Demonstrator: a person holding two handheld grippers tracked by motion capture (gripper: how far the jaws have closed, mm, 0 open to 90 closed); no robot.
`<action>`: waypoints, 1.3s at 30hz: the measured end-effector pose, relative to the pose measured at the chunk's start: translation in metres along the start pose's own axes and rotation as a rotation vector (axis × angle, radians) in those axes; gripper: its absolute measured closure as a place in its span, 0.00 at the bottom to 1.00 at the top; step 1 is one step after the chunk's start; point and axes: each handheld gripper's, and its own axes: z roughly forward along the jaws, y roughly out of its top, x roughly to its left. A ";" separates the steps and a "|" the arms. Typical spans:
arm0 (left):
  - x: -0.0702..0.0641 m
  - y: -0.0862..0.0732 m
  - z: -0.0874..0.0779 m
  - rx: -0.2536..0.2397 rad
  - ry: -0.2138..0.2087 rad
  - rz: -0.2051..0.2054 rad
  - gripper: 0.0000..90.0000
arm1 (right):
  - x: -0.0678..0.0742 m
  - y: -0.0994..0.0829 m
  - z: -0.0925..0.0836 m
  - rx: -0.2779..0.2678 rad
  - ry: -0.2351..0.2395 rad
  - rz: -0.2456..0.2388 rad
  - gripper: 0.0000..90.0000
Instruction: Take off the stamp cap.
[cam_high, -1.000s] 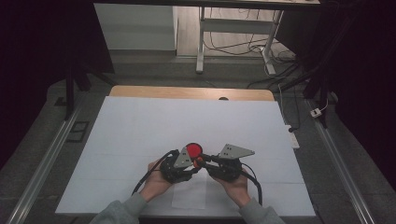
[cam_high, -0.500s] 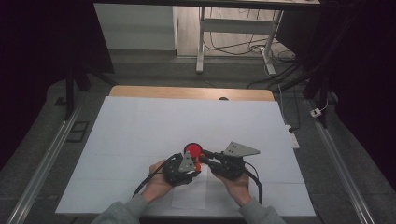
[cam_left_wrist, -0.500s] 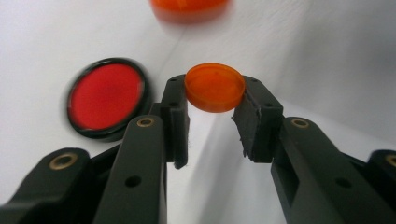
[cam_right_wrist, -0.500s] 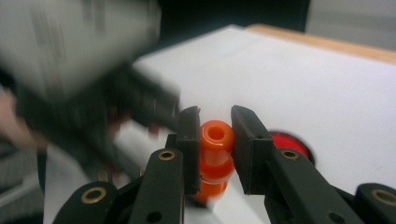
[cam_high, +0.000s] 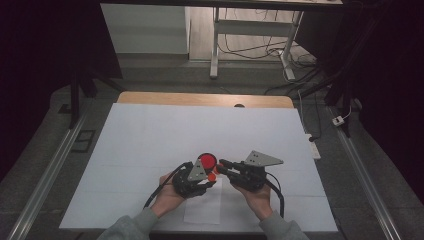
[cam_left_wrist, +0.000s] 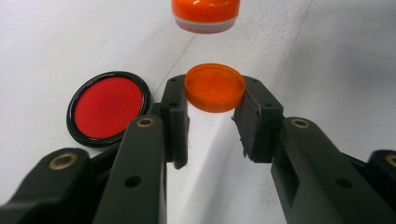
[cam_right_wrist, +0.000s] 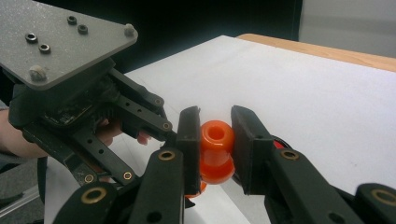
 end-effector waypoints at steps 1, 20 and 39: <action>0.001 0.000 -0.001 -0.002 -0.001 -0.003 0.72 | 0.000 0.000 0.000 0.000 0.001 0.000 0.81; 0.010 -0.010 -0.014 -0.019 0.031 -0.055 0.72 | 0.001 0.001 -0.001 -0.010 0.004 -0.005 0.81; 0.022 -0.041 -0.055 -0.065 0.083 -0.122 0.72 | 0.000 0.003 -0.003 -0.020 -0.006 -0.012 0.81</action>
